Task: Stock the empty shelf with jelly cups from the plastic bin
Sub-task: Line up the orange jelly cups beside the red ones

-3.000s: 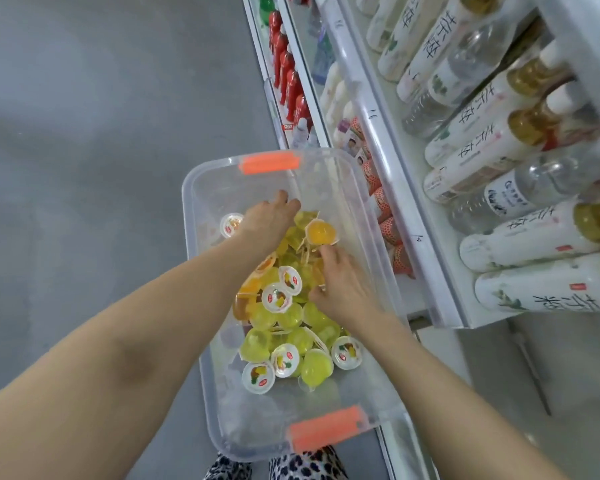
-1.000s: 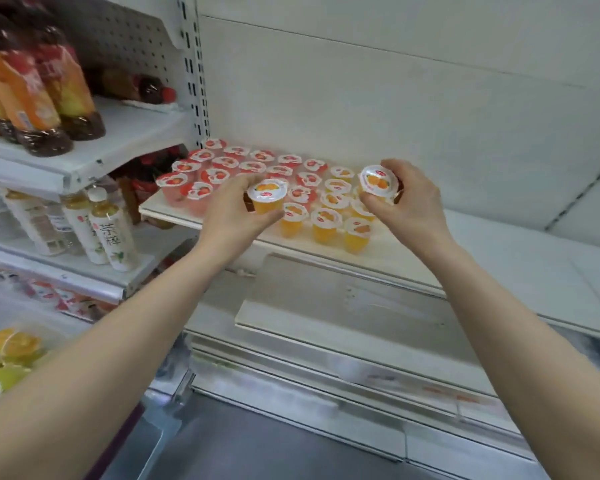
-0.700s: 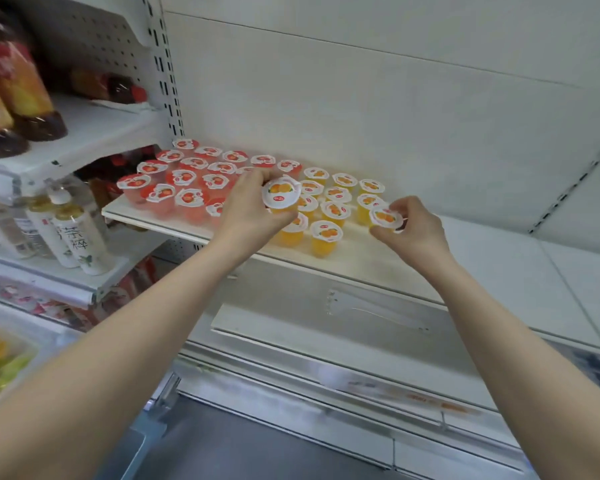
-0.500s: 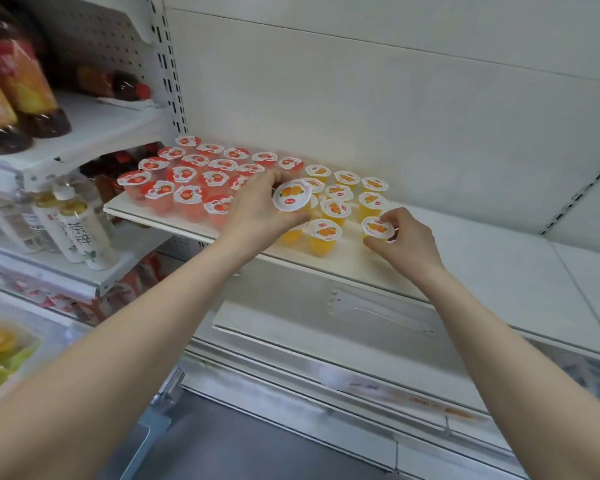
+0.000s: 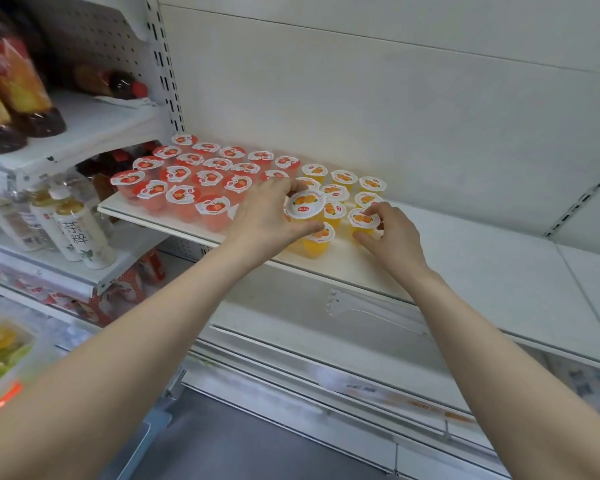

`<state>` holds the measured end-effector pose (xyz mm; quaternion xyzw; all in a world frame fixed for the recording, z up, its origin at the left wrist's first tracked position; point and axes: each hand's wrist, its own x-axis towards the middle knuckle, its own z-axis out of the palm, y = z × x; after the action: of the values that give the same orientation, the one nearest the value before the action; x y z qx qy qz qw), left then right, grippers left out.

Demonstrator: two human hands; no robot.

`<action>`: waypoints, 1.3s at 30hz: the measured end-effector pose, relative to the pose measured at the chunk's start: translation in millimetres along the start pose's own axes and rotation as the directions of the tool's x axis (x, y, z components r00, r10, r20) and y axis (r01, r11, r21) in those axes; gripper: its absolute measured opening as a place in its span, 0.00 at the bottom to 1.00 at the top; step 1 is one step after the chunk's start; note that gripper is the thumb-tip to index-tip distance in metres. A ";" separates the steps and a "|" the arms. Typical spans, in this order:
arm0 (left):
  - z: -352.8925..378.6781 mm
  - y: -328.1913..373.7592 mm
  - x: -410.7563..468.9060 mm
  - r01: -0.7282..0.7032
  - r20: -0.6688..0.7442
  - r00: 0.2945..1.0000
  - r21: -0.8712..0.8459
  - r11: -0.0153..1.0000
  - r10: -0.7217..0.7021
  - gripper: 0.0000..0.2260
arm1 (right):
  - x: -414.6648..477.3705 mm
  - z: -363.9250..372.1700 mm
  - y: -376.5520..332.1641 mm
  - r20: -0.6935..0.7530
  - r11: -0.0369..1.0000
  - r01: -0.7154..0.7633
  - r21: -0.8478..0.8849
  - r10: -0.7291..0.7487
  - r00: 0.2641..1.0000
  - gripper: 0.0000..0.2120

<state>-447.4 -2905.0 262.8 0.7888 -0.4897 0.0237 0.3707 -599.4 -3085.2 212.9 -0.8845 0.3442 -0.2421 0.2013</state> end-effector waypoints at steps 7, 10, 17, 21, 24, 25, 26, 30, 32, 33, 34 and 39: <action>26.3 28.5 2.7 -0.187 0.069 0.982 0.148 0.971 0.178 0.28 | 1.7 -35.0 7.6 0.104 0.951 0.165 -0.261 -0.142 0.984 0.22; 47.9 35.6 1.4 -0.222 0.076 0.975 0.204 0.953 0.211 0.28 | 2.5 -47.0 10.0 0.082 0.939 0.181 -0.291 -0.163 0.983 0.22; 80.1 32.3 -3.0 -0.204 0.080 0.979 0.342 0.917 0.188 0.30 | 2.4 -51.3 25.0 0.071 0.937 0.178 -0.302 -0.164 0.984 0.21; 86.0 29.8 -1.8 -0.166 0.065 0.986 0.384 0.908 0.153 0.30 | 3.7 -49.7 27.4 0.063 0.935 0.181 -0.304 -0.170 0.983 0.21; 88.3 28.8 -3.5 -0.163 0.066 0.987 0.406 0.899 0.149 0.30 | 6.3 -49.7 25.6 0.054 0.936 0.188 -0.297 -0.181 0.982 0.20; 88.5 28.3 -4.3 -0.163 0.065 0.987 0.410 0.897 0.149 0.30 | 7.3 -50.2 24.1 0.048 0.936 0.192 -0.294 -0.186 0.981 0.20; 87.9 27.8 -4.9 -0.161 0.068 0.987 0.411 0.897 0.146 0.31 | 8.3 -50.8 22.1 0.041 0.936 0.194 -0.292 -0.191 0.981 0.20; 78.8 25.4 -6.4 -0.162 0.065 0.987 0.390 0.906 0.149 0.34 | 11.5 -53.2 11.8 0.033 0.934 0.204 -0.293 -0.203 0.979 0.21; 69.3 23.4 -6.2 -0.161 0.055 0.987 0.380 0.911 0.152 0.34 | 12.7 -53.5 5.0 0.034 0.932 0.213 -0.293 -0.212 0.977 0.21; 63.8 21.7 -6.0 -0.160 0.058 0.987 0.379 0.911 0.149 0.34 | 13.3 -53.2 1.0 0.034 0.931 0.216 -0.295 -0.216 0.976 0.22; 57.7 19.9 -5.9 -0.157 0.063 0.988 0.381 0.911 0.144 0.34 | 13.7 -52.8 -3.6 0.035 0.929 0.220 -0.298 -0.220 0.975 0.22; 25.1 2.7 -14.0 -0.189 0.061 0.982 0.406 0.894 0.180 0.35 | 13.0 -45.0 -34.4 0.039 0.922 0.254 -0.292 -0.253 0.967 0.22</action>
<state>-465.1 -2910.3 240.5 0.7991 -0.5505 0.1522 0.1875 -598.9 -3079.5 270.7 -0.9416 0.2592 -0.2120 0.0343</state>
